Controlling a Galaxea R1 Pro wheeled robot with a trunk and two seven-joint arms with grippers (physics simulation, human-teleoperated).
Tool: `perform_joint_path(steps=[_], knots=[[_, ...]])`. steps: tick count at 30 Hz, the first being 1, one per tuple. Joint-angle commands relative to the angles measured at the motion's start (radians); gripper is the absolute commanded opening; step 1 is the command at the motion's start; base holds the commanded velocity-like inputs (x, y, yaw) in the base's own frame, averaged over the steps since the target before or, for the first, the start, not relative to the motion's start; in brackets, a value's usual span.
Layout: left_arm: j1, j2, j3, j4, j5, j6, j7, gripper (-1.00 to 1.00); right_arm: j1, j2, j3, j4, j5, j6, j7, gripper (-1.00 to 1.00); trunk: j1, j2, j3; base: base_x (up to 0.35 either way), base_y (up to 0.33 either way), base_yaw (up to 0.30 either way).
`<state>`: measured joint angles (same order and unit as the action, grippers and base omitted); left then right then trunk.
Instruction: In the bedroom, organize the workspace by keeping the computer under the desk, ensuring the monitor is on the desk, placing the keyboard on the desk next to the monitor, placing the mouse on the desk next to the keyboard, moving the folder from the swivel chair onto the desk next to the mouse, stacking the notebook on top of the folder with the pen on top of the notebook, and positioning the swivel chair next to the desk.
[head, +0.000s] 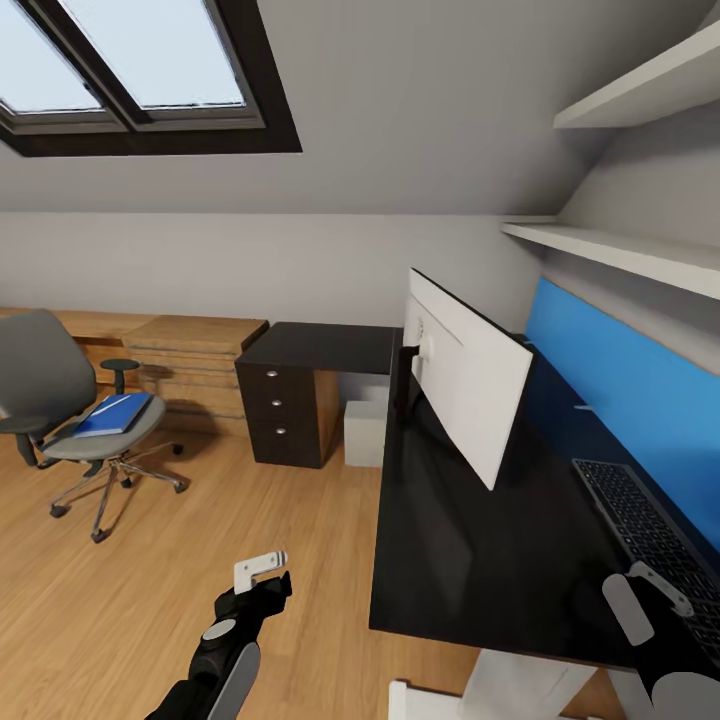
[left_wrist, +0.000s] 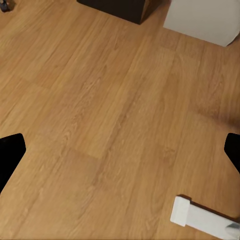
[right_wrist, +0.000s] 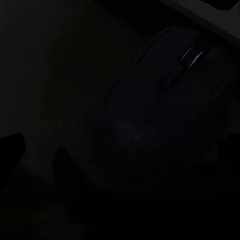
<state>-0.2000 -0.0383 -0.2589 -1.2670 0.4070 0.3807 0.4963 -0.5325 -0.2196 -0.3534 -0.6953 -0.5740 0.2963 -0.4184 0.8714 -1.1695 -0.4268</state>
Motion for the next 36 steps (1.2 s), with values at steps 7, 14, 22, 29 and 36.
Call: perform_joint_path(steps=[7,14,22,29,36], knots=[[-0.001,0.001,-0.002,-0.001,0.009,0.003,0.008,1.00,0.000,0.000,-0.001,0.000,-0.033,0.000,0.000,1.00,0.000,-0.001,-0.001,0.012,0.000,0.000],[-0.001,0.000,-0.002,-0.001,0.009,0.003,0.008,1.00,0.000,0.000,-0.001,0.000,-0.034,0.000,0.000,1.00,0.000,-0.001,-0.001,0.000,0.000,0.000],[-0.001,0.000,-0.002,-0.001,0.009,0.003,0.008,1.00,0.000,-0.001,-0.020,0.000,-0.033,0.001,0.000,1.00,0.000,-0.001,-0.001,0.000,0.000,0.000],[-0.001,0.000,-0.002,0.000,0.009,0.003,0.008,1.00,0.000,-0.002,-0.031,0.000,-0.033,0.001,-0.001,1.00,0.000,-0.001,-0.001,0.000,0.000,0.000],[-0.001,0.000,-0.003,0.001,0.009,0.003,0.008,1.00,0.000,-0.002,-0.032,0.000,-0.033,0.001,-0.001,1.00,0.000,-0.001,-0.001,0.000,0.000,0.000]])
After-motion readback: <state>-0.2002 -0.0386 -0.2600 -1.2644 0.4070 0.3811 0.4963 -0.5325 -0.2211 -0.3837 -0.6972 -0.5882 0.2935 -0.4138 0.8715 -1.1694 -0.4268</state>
